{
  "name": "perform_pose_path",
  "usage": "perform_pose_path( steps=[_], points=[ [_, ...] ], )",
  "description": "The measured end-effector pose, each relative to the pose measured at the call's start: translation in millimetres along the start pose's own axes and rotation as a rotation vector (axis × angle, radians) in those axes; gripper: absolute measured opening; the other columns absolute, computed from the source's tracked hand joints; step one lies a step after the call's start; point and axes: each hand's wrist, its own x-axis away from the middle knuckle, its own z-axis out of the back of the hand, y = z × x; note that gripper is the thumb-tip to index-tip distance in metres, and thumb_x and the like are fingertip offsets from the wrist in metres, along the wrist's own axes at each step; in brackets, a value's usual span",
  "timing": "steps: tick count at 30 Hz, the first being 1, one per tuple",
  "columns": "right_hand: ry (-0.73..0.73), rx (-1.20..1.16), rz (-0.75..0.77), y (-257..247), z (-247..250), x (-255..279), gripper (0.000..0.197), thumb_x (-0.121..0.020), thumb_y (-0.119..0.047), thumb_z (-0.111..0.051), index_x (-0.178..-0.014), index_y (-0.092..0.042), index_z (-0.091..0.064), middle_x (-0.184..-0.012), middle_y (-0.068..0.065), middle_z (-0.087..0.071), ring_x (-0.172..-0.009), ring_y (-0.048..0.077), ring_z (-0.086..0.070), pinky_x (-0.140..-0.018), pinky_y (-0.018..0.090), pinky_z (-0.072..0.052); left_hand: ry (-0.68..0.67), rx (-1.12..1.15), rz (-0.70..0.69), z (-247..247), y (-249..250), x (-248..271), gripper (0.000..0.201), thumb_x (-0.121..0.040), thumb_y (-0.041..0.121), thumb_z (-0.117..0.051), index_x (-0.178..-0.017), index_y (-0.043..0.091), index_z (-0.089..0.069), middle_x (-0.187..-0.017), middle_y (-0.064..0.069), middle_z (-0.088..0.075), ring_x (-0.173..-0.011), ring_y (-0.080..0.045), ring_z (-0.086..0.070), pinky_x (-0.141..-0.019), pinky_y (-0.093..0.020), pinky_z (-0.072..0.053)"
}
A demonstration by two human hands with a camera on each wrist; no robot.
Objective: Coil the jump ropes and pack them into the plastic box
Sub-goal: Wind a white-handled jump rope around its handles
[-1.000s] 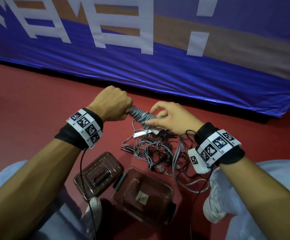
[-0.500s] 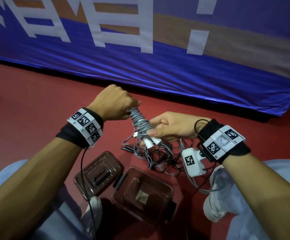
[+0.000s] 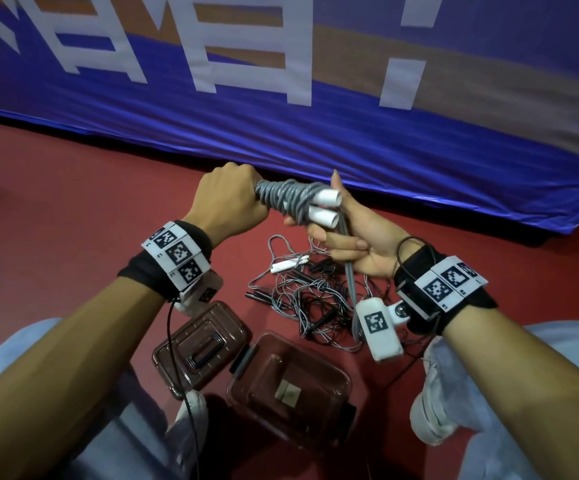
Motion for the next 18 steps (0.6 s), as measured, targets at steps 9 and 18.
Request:
perform_pose_path(
  steps=[9, 18],
  points=[
    [0.349, -0.124, -0.010, 29, -19, -21, 0.048, -0.112, -0.038, -0.029, -0.112, 0.002, -0.055, -0.061, 0.006, -0.052, -0.031, 0.003, -0.025, -0.029, 0.016, -0.018, -0.326, -0.302, 0.354, -30, -6, -2, 0.032, -0.088, 0.040, -0.059, -0.103, 0.012, -0.065, -0.085, -0.005, -0.058, -0.081, -0.030, -0.063, -0.071, -0.035, -0.044],
    [0.684, 0.893, -0.107, 21, 8, -1, 0.051, -0.110, -0.033, -0.042, -0.086, -0.002, -0.075, -0.048, -0.009, -0.058, -0.039, 0.006, -0.041, -0.044, 0.020, -0.035, -0.637, -0.377, 0.027, -73, 31, 14, 0.034, -0.099, 0.043, -0.046, -0.087, 0.015, -0.062, -0.072, 0.005, -0.058, -0.059, -0.012, -0.055, -0.066, -0.031, -0.057]
  ],
)
